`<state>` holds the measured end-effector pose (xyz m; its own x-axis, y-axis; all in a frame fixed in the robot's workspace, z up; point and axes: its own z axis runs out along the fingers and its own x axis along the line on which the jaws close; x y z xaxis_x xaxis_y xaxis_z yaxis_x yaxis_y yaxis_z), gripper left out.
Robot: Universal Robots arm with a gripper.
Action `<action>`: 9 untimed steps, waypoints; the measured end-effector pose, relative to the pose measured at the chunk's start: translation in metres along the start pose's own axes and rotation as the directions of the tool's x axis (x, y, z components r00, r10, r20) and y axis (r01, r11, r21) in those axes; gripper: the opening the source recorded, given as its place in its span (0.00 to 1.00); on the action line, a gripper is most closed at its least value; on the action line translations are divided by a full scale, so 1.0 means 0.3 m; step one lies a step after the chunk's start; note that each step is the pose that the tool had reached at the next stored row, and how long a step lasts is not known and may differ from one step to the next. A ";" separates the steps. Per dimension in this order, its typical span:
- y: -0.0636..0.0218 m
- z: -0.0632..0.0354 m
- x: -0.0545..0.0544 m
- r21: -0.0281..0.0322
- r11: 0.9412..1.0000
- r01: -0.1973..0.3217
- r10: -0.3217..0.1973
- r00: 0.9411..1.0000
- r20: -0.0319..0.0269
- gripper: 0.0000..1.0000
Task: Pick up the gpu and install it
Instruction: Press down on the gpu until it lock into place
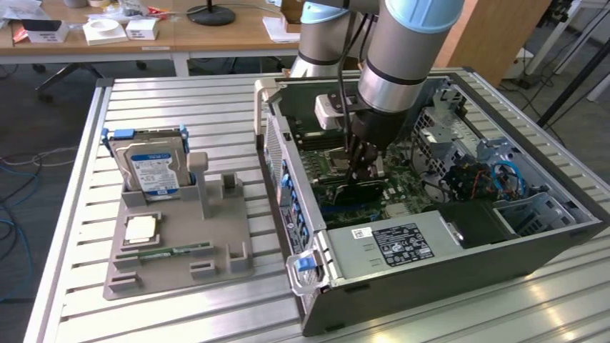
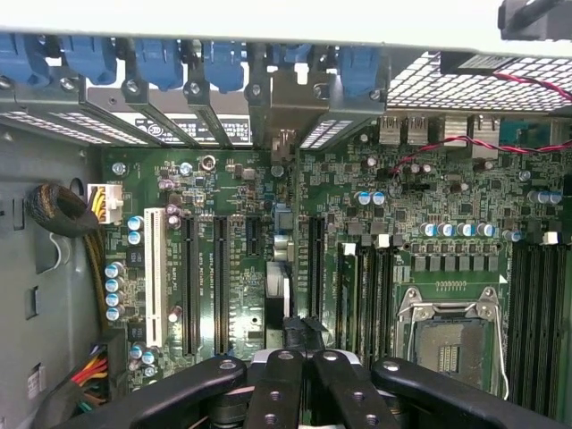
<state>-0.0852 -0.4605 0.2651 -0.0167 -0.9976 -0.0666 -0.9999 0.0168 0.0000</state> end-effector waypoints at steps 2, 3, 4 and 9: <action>0.000 0.000 0.000 0.000 1.000 0.000 0.000 1.000 0.000 0.10; 0.000 0.000 0.001 0.000 1.000 0.000 0.000 1.000 0.000 0.10; 0.000 0.000 0.001 0.000 1.000 0.000 0.000 1.000 0.000 0.10; 0.002 0.000 0.001 0.001 1.000 0.000 0.000 1.000 0.000 0.10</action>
<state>-0.0857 -0.4609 0.2651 -0.0166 -0.9976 -0.0668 -0.9999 0.0167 -0.0007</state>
